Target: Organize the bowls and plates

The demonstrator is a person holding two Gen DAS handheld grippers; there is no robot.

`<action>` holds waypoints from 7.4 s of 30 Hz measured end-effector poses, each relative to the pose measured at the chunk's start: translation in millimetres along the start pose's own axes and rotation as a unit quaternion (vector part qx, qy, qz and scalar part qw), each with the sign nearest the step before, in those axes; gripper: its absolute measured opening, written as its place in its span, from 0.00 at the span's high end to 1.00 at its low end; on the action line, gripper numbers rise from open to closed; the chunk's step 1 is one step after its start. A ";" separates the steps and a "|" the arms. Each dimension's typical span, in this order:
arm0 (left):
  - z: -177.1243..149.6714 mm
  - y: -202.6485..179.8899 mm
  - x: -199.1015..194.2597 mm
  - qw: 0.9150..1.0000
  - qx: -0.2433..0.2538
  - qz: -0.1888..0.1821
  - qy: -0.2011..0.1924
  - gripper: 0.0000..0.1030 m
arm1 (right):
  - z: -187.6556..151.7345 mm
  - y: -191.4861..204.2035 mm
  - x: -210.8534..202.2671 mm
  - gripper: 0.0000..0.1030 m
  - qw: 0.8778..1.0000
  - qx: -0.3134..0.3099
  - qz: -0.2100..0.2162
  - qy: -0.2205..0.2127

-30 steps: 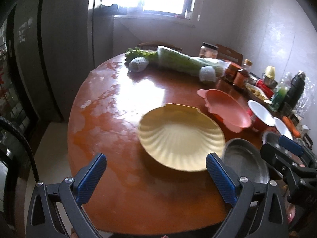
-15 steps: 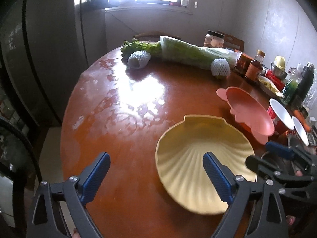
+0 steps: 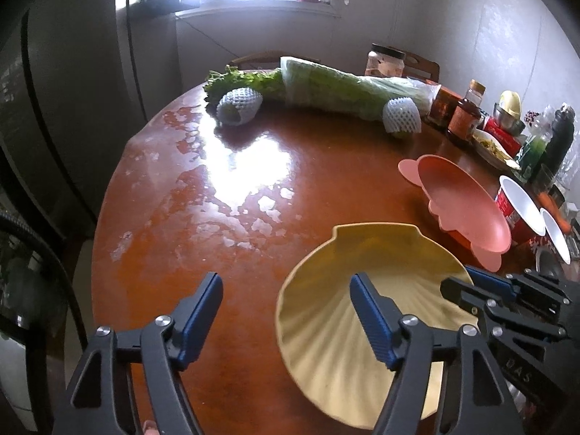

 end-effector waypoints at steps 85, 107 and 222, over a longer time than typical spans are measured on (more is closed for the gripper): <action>-37.5 -25.5 -83.0 0.998 -0.022 0.045 -0.044 0.41 | 15.3 18.8 -58.9 0.43 0.993 -0.036 0.063 -0.091; -34.7 -101.4 -125.9 0.997 0.038 -0.006 -0.073 0.41 | -39.6 -40.3 -170.3 0.39 0.987 0.002 0.045 -0.153; -54.4 -26.5 -76.6 0.998 -0.055 0.031 -0.010 0.60 | -42.4 42.0 -72.5 0.70 0.994 -0.059 0.067 -0.066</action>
Point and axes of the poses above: each gripper's, at about its wrist camera, not at the fingertips, and x roughly the way its jaws point, y to its left, z to its top, the point moved 1 cm from there along x, roughly the way its jaws point, and after that the axes turned 12 degrees about x, right-handed, at the moved point
